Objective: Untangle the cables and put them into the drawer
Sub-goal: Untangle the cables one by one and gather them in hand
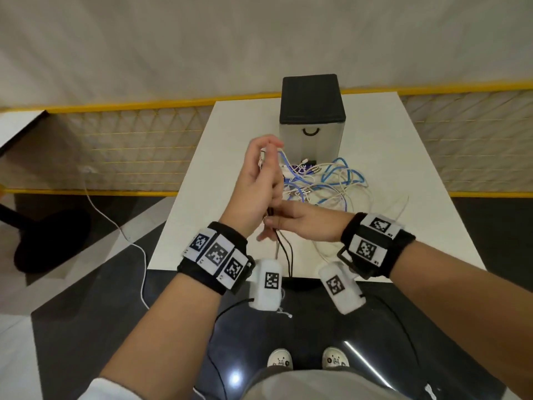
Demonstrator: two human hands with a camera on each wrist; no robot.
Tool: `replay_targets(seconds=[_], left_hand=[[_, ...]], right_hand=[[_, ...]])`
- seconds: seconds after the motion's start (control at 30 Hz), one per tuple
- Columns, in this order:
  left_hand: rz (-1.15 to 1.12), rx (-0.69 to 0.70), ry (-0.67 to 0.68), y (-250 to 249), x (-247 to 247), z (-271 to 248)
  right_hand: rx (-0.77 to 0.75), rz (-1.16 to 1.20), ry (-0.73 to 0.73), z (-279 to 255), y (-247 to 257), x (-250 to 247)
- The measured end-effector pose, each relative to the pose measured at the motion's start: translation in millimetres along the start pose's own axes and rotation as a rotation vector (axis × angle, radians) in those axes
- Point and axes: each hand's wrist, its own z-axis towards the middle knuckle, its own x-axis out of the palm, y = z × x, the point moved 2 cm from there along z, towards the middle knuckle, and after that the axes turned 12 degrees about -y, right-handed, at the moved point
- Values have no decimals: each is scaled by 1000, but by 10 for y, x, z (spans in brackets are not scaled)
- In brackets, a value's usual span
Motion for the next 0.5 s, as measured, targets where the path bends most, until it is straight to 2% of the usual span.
replay_targets(seconds=[0.13,0.27,0.33,0.4,0.5], left_hand=[[-137,27,-151,-234,-22,166],[-243,63,-248,-475,-161,285],[-251,69,-246,-526,-190,285],[-215,69,-203,-496,-173,266],[-87,53,-112,-352,-85,183]], right_hand=[[-17,-145,-114,-36,-290,154],[132,-272,-85,-206,-807,140],[201,-378,-35,-261,-942,90],[201,-476,9,-234,-980,9],[34,-432,-54,-83,-634,-99]])
